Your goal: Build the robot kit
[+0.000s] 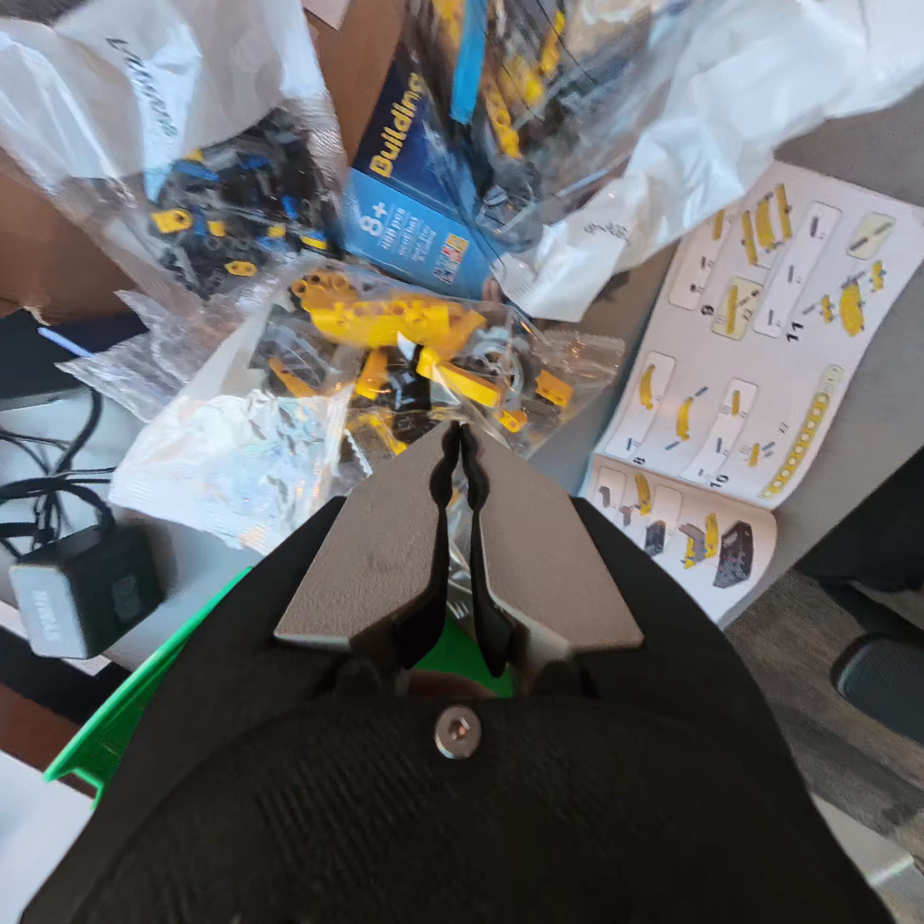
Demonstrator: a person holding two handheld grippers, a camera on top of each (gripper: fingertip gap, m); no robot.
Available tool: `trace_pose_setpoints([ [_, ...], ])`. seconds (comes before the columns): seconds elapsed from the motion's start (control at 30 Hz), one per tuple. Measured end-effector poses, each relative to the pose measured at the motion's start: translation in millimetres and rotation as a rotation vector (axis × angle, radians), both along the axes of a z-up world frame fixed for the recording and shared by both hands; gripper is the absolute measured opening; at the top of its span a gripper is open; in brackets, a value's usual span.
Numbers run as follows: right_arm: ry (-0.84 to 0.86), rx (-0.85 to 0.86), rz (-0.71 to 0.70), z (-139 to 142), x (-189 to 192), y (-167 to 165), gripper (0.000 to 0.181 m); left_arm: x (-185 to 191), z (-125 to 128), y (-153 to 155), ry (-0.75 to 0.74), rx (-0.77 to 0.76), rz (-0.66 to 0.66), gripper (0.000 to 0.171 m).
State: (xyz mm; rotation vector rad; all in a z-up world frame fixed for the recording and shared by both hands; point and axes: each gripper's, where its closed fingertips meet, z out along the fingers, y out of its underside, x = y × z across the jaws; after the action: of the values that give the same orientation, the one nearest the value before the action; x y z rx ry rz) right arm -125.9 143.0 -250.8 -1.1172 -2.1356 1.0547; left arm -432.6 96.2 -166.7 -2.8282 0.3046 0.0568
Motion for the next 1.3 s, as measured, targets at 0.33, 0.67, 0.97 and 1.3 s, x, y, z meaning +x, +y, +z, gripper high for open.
trace_pose_setpoints([
  [0.33, -0.004, 0.014, 0.004, -2, 0, -1, 0.016, -10, 17, -4, 0.093, 0.123, 0.059, 0.000],
  [0.67, -0.001, 0.027, 0.003, -2, 0, 0, 0.016, -43, 0, -3, 0.332, -0.044, 0.059, 0.000],
  [0.97, -0.006, 0.022, 0.019, -2, 2, -3, 0.016, -63, 60, 10, 0.495, 0.103, 0.066, 0.006],
  [1.3, -0.007, 0.024, 0.019, -3, 2, -3, 0.016, -95, 47, 8, 0.710, -0.030, 0.018, 0.017],
])
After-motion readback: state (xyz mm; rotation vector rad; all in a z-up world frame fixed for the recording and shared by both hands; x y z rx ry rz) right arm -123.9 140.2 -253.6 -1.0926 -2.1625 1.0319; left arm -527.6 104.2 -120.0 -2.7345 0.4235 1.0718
